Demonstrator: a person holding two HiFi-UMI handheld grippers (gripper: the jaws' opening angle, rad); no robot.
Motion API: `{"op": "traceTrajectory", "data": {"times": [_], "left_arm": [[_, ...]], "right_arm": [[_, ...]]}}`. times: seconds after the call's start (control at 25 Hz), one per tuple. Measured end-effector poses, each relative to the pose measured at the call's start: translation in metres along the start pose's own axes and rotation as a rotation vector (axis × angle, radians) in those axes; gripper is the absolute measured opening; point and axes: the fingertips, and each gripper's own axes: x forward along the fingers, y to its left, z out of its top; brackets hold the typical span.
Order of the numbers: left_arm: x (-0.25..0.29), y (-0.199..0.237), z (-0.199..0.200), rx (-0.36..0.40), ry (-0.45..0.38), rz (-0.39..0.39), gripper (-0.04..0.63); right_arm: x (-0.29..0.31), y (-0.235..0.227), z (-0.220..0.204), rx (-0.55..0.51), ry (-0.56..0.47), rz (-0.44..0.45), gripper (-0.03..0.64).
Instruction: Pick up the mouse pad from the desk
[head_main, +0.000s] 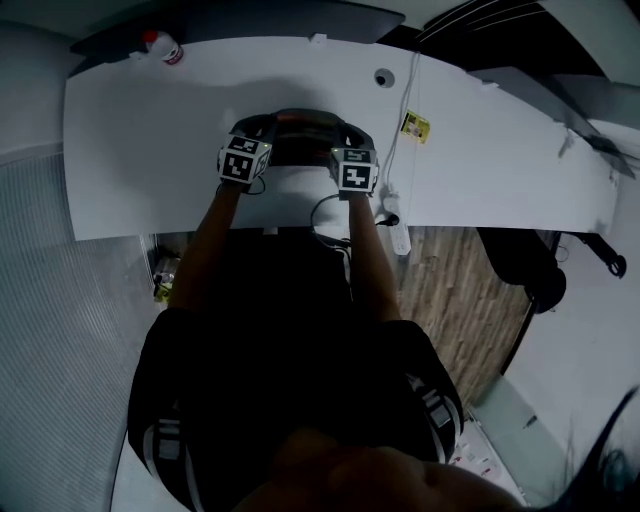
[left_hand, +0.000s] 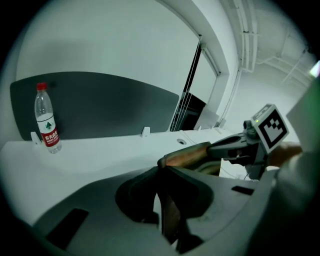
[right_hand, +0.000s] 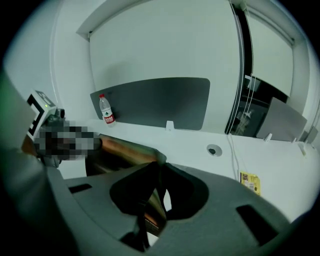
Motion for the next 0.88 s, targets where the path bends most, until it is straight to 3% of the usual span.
{"op": "traceTrajectory", "data": {"times": [0.88], "left_arm": [[-0.082,-0.005,0.07,0.086,-0.239,0.044,0.04]], "right_arm": [[-0.068,0.026,0.073,0.022,-0.239,0.0,0.037]]}}
